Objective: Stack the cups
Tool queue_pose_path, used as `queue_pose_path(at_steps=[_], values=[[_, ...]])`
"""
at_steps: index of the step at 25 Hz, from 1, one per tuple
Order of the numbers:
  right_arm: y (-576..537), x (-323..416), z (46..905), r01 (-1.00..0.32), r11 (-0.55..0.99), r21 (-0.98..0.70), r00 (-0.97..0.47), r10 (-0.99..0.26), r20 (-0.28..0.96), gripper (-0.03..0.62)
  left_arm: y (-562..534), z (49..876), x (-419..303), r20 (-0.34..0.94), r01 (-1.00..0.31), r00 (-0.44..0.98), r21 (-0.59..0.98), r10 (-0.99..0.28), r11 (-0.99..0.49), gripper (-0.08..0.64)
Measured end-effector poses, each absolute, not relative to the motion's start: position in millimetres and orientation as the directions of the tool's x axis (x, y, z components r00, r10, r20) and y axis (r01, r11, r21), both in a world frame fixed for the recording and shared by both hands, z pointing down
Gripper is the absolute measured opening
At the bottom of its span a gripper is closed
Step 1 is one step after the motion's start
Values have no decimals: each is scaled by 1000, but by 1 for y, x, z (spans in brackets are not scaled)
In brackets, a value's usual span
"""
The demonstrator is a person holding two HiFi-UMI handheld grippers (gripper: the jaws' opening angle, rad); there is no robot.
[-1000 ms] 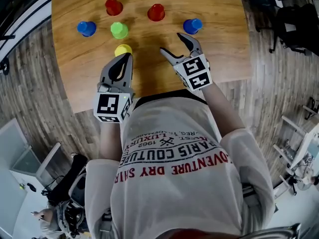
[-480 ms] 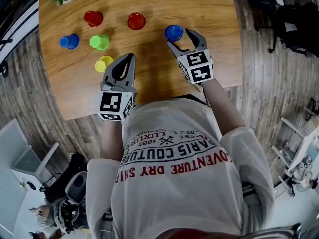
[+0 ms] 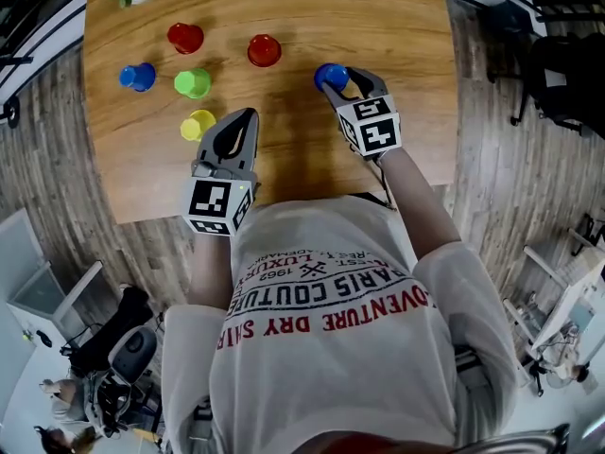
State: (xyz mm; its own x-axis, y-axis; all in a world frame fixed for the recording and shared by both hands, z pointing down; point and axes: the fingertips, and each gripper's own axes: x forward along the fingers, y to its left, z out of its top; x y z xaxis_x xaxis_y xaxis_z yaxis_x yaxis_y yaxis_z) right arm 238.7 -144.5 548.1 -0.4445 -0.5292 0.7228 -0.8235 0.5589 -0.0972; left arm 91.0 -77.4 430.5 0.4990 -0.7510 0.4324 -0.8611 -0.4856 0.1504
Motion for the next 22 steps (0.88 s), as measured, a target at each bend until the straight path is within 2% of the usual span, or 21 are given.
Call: queue_pose_path(at_steps=[10, 22], values=[[-132, 218, 532, -809, 588, 0, -402, -554, 729, 235, -70, 418, 65, 404, -848, 517, 116, -755, -518, 14], [-80, 106, 510, -706, 706, -45, -531, -487, 694, 233, -51, 402, -22, 395, -854, 496, 60, -773, -517, 14]])
